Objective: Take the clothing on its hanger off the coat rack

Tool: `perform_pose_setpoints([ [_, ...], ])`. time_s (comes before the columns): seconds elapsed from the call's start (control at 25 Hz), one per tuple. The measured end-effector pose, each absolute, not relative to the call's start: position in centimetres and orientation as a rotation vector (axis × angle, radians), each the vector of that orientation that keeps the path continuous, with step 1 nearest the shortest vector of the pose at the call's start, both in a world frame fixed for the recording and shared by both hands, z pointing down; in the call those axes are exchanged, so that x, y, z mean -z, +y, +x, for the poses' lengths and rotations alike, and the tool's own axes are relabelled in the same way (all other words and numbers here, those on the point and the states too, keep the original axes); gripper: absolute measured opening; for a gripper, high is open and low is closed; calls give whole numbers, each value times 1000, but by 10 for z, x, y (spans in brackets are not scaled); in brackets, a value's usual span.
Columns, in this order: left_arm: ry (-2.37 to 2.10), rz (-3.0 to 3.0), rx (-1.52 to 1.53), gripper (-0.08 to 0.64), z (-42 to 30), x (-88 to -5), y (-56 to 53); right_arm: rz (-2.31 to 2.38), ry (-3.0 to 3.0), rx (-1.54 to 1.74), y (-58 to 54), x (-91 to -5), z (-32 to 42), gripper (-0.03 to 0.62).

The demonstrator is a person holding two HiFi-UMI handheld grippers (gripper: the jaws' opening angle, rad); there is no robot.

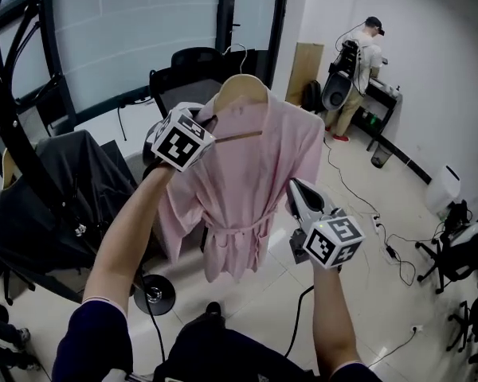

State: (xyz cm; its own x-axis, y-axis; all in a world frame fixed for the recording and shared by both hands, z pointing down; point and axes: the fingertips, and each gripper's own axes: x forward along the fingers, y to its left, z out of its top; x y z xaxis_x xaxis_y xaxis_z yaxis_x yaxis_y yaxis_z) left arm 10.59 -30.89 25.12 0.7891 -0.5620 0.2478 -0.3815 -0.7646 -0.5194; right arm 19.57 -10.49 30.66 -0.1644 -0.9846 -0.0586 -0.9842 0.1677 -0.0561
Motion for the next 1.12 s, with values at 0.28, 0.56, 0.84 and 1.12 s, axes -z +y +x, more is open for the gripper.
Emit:
perform_pose_setpoints([
  [0.28,683,-2534,521,87,145,-237,-382,-1993,2304,-17,-179,-293,226,2],
  [0.56,743,-2513,522,87,174,-232,-452,-1968,2297,5,-238,-303,262,2],
  [0.84,813,-2501,564,87,218,-247,-546,-1904,2332,51,-331,-321,318,2],
  [1.12,944,-2493,645,87,257,-262,-619,-1773,2435,88,-421,-320,378,2],
])
